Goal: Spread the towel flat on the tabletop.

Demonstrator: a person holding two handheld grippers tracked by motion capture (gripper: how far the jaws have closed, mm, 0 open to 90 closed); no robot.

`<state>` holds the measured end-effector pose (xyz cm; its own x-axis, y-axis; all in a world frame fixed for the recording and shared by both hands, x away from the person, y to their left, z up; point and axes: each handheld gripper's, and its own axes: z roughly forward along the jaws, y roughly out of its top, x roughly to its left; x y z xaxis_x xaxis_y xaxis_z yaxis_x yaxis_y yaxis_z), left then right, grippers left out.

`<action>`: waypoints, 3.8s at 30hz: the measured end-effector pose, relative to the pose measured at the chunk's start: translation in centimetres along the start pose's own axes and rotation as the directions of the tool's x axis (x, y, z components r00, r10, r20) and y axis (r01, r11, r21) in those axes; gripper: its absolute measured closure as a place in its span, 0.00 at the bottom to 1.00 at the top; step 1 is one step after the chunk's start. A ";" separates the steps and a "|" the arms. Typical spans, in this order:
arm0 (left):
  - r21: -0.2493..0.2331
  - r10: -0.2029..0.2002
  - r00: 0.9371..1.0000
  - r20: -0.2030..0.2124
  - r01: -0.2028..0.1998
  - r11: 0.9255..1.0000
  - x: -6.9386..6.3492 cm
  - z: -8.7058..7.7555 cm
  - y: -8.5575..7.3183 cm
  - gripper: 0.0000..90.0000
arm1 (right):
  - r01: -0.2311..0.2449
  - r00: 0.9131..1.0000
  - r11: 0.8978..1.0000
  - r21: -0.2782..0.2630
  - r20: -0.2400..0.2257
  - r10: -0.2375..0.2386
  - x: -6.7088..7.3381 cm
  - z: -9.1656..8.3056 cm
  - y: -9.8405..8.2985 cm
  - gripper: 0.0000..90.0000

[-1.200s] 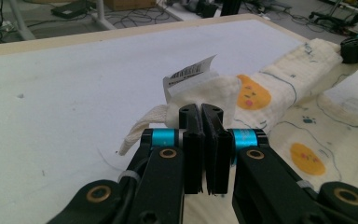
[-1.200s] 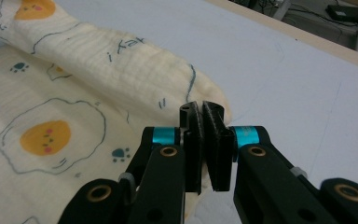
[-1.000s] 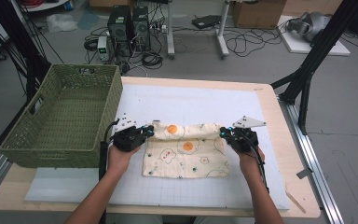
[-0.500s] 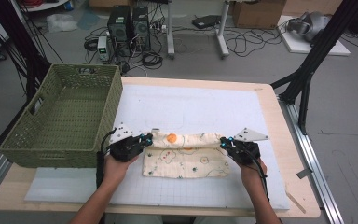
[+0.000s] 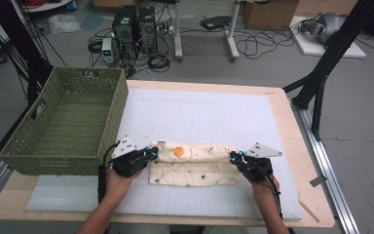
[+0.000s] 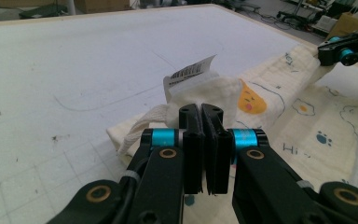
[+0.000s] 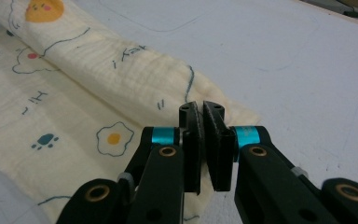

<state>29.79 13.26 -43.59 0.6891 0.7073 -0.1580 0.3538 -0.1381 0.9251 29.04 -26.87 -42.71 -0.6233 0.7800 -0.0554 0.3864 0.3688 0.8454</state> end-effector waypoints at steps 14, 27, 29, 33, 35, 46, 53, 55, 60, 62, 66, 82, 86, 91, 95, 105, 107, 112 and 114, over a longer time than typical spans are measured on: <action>0.026 -0.012 1.000 0.011 0.012 1.000 -0.1 -0.2 -0.8 0.96 | 0.003 1.000 1.000 0.013 -0.013 -0.003 0.0 -0.2 -0.7 0.95; 0.039 -0.105 0.994 -0.008 0.105 0.994 0.7 -1.2 -1.2 0.69 | 0.014 0.998 1.000 0.023 -0.060 -0.013 0.4 -1.1 -1.5 0.88; 0.031 -0.113 0.993 -0.019 0.113 0.993 1.0 -1.5 -1.2 0.68 | 0.007 0.998 1.000 0.019 -0.058 -0.006 0.2 -1.5 -1.6 0.87; 0.042 -0.117 0.993 -0.020 0.118 0.992 1.1 -1.3 -1.3 0.68 | -0.014 0.998 1.000 0.022 -0.062 0.016 0.0 -1.8 -1.9 0.85; 0.045 -0.114 0.993 -0.014 0.114 0.992 1.0 -1.2 -1.3 0.68 | -0.010 0.998 1.000 0.021 -0.064 0.011 -0.1 -1.9 -1.9 0.80; 0.048 -0.108 0.993 -0.053 0.110 0.993 1.1 -0.7 -1.1 0.66 | -0.123 0.992 0.991 -0.047 -0.011 0.122 -2.0 -4.0 -2.4 0.73; 0.139 -0.085 0.995 -0.057 0.092 0.986 0.4 0.1 -1.3 0.64 | -0.067 0.989 0.993 0.096 -0.126 0.078 0.2 -1.3 -2.5 0.72; 0.133 -0.088 0.994 -0.064 0.096 0.986 0.6 0.0 -1.3 0.64 | -0.041 0.990 0.989 0.141 -0.126 0.059 0.6 -0.8 -2.8 0.82; 0.121 -0.092 0.993 -0.073 0.100 0.988 0.8 -0.2 -1.3 0.63 | 0.040 0.994 0.987 0.157 -0.111 -0.023 1.0 -1.3 -2.2 0.99; 0.122 -0.093 0.993 -0.072 0.101 0.987 0.7 -0.2 -1.3 0.62 | 0.035 0.995 0.989 0.144 -0.098 -0.021 0.9 -1.9 -2.0 0.99; 0.129 -0.083 0.994 -0.070 0.091 0.988 0.6 0.0 -1.3 0.62 | 0.042 0.997 0.988 0.148 -0.073 -0.031 0.5 -2.8 -2.1 0.99; 0.229 0.037 0.994 -0.106 -0.012 0.973 -0.5 2.0 -0.9 0.81 | -0.020 0.996 0.991 0.131 -0.082 0.030 0.0 -2.1 -2.8 0.76; 0.262 0.102 0.978 -0.181 -0.051 0.964 -0.8 2.1 -0.8 0.98 | -0.015 0.996 0.991 0.135 -0.086 0.027 0.3 -1.9 -2.8 0.75; 0.244 0.066 0.975 -0.211 -0.013 0.970 0.3 1.4 -1.0 0.99 | -0.034 0.996 0.992 0.122 -0.072 0.043 -0.1 -2.2 -2.8 0.73; 0.193 0.034 0.981 -0.193 0.004 0.981 0.6 1.0 -0.9 0.76 | -0.041 0.997 0.993 0.114 -0.065 0.048 -0.2 -2.3 -2.8 0.70; 0.016 -0.017 0.993 -0.117 0.019 1.000 0.9 -0.1 -0.4 0.44 | -0.118 0.991 0.993 0.011 0.063 0.117 -1.1 -3.5 -2.6 0.36; -0.010 -0.023 0.994 -0.110 0.022 1.000 1.0 -0.3 -0.4 0.38 | -0.134 0.986 0.991 -0.025 0.100 0.136 -1.4 -3.8 -2.6 0.29; -0.097 -0.037 0.997 -0.066 0.031 0.995 1.1 -0.8 0.1 0.24 | -0.136 0.973 0.988 -0.075 0.175 0.148 -2.0 -4.5 -2.6 0.14; -0.108 -0.039 0.997 -0.065 0.032 0.994 1.0 -0.9 0.3 0.21 | -0.138 0.970 0.987 -0.083 0.191 0.152 -2.1 -4.7 -2.6 0.13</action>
<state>29.98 14.58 -43.17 0.6318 0.7559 -0.1715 0.3056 -0.0396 0.9513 26.20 -31.85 -42.30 -0.4156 0.9091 -0.0272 0.4113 0.2145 0.8859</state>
